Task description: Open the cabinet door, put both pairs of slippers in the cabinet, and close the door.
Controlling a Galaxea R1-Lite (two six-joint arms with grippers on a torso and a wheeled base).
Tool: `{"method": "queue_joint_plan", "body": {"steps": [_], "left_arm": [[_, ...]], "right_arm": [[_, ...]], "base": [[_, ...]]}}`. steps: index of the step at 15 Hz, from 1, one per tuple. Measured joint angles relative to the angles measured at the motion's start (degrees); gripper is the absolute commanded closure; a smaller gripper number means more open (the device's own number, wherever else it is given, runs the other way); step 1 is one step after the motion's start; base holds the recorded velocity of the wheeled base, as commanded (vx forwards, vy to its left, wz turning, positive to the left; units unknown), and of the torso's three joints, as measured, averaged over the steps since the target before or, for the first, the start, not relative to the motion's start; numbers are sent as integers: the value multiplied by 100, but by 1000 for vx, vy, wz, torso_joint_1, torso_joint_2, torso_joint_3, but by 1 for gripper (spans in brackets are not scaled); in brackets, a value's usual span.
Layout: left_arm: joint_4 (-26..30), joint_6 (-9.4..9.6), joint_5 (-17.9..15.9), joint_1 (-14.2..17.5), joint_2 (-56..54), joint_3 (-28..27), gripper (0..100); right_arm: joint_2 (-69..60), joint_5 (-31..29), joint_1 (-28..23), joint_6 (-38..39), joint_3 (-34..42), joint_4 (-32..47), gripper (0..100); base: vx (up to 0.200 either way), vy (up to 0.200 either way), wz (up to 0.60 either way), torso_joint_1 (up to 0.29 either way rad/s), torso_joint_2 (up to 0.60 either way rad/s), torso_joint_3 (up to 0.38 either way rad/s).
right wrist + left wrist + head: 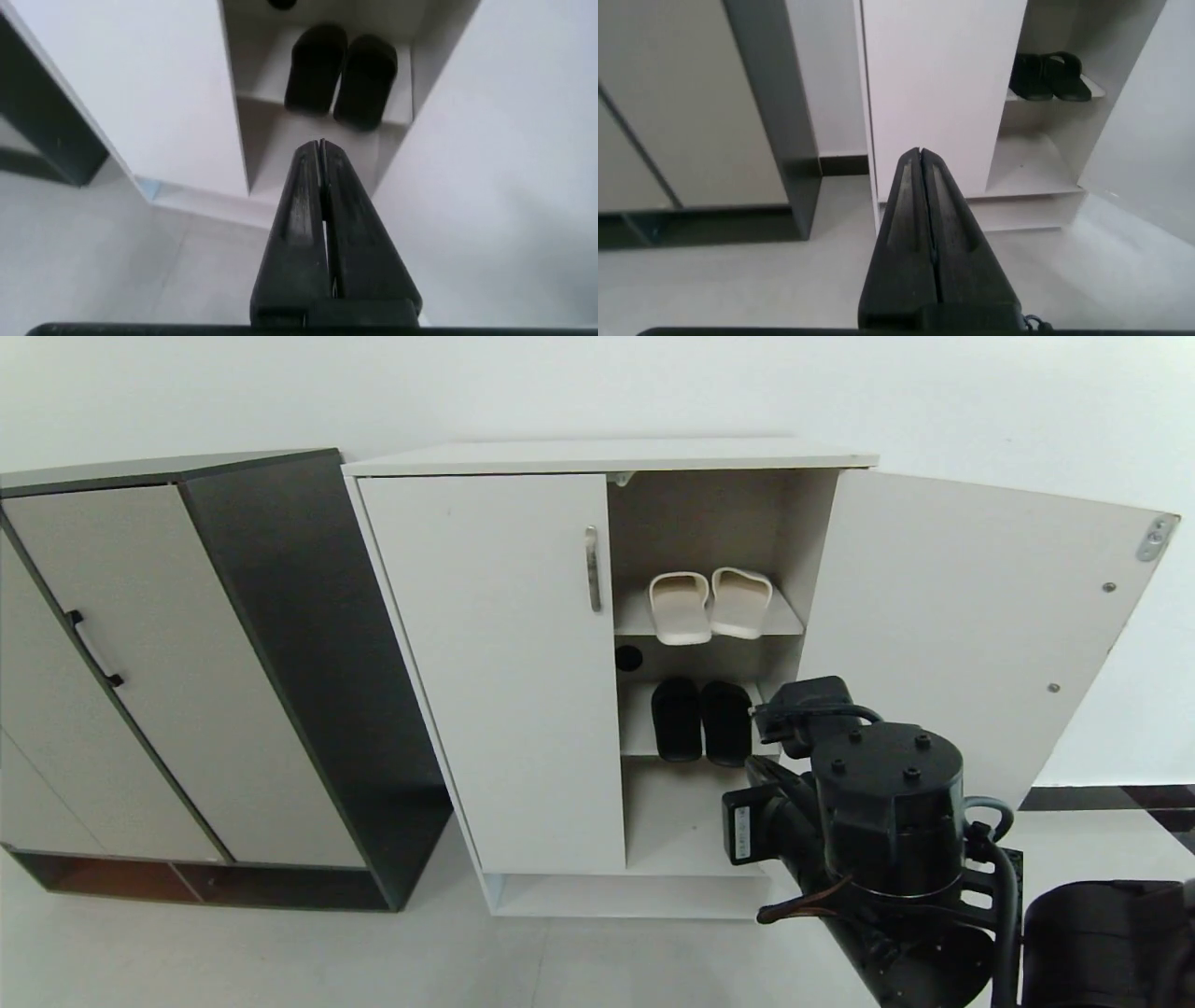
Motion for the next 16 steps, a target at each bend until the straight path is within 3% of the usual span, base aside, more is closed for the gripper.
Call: {"method": "queue_joint_plan", "body": {"steps": [5, 16], "left_arm": [[2, 0, -2, 0, 0, 0, 100], [2, 0, -2, 2, 0, 0, 100]], "right_arm": [[172, 40, -122, -72, 117, -547, 100], [362, 41, -162, -115, 218, -646, 100]], "base": [[0, 0, 0, 0, 0, 0], [0, 0, 0, 0, 0, 0]]}}
